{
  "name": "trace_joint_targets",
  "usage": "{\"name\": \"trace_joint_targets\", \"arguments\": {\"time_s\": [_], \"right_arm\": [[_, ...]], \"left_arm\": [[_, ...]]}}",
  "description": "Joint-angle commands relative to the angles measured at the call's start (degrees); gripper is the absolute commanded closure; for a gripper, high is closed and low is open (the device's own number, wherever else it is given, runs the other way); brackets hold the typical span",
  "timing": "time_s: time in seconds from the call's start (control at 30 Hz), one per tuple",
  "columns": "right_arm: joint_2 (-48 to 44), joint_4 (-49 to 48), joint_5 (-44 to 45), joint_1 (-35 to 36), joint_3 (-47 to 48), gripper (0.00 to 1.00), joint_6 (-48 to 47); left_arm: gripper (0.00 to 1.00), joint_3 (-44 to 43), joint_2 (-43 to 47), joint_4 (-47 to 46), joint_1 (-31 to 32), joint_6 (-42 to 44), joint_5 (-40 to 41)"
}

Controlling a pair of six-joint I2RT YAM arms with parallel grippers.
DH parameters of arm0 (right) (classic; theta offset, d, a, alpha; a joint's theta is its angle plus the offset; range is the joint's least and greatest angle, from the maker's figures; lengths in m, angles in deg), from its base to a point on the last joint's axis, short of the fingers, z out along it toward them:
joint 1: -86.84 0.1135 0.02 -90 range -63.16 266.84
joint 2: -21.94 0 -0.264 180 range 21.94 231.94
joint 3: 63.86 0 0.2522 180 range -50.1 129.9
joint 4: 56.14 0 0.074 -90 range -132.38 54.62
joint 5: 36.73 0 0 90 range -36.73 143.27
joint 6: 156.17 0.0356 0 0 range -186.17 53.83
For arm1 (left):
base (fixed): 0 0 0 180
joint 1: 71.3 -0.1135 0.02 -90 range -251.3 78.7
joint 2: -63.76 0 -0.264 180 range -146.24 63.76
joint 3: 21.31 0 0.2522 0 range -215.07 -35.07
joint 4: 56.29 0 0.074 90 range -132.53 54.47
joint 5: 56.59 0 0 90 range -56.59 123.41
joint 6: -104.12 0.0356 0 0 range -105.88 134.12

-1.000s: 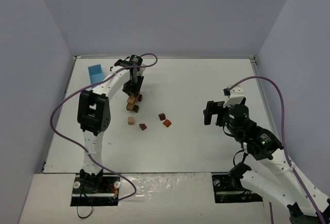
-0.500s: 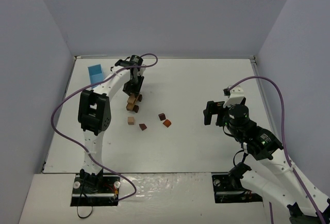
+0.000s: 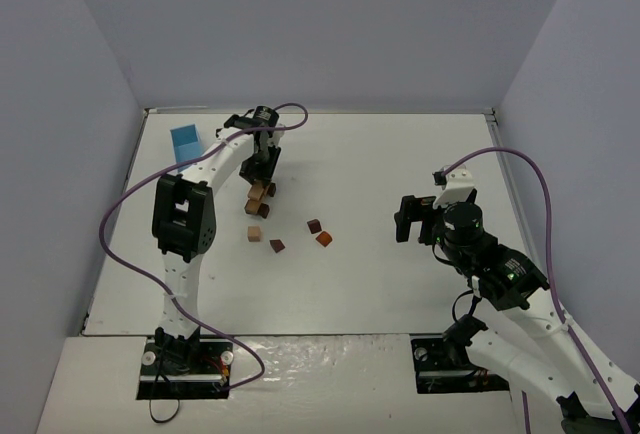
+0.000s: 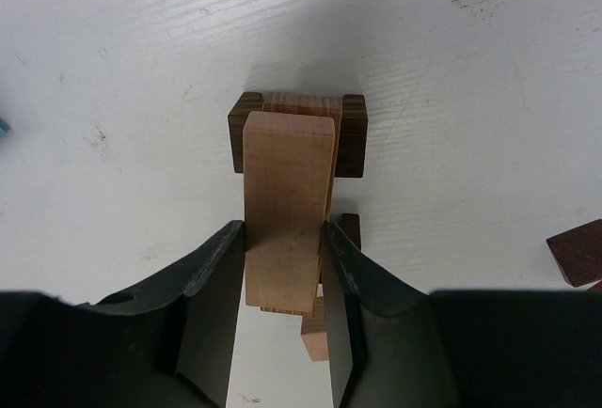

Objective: Build the wood block tower

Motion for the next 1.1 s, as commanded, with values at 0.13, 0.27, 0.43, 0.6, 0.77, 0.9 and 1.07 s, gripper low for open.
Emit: {"name": "trace_joint_targets", "arguments": {"time_s": [0.13, 0.27, 0.43, 0.6, 0.77, 0.9, 1.07], "right_arm": [[0.07, -3.39, 1.41, 0.18, 0.4, 0.0, -0.68], [-0.02, -3.32, 1.33, 0.18, 0.4, 0.0, -0.67], [-0.01, -3.39, 1.41, 0.18, 0.4, 0.0, -0.6], [-0.16, -3.39, 1.36, 0.18, 0.4, 0.0, -0.56], [-0.11, -3.39, 1.29, 0.18, 0.4, 0.0, -0.59], [-0.19, -3.39, 1.25, 0.18, 0.4, 0.0, -0.52], [-0.19, -3.39, 1.15, 0.18, 0.4, 0.0, -0.45]], "left_arm": [[0.98, -3.27, 0.91, 0.57, 0.29, 1.0, 0.21], [0.98, -3.26, 0.82, 0.57, 0.29, 1.17, 0.22], [0.97, -3.19, 0.81, 0.47, 0.29, 0.98, 0.21], [0.97, -3.23, 0.74, 0.43, 0.35, 0.37, 0.21], [0.97, -3.22, 0.65, 0.45, 0.38, 0.12, -1.14], [0.97, -3.32, 0.65, 0.49, 0.61, 0.2, -1.27], [0.97, -3.3, 0.47, 0.49, 0.77, 0.16, -1.07]]}}
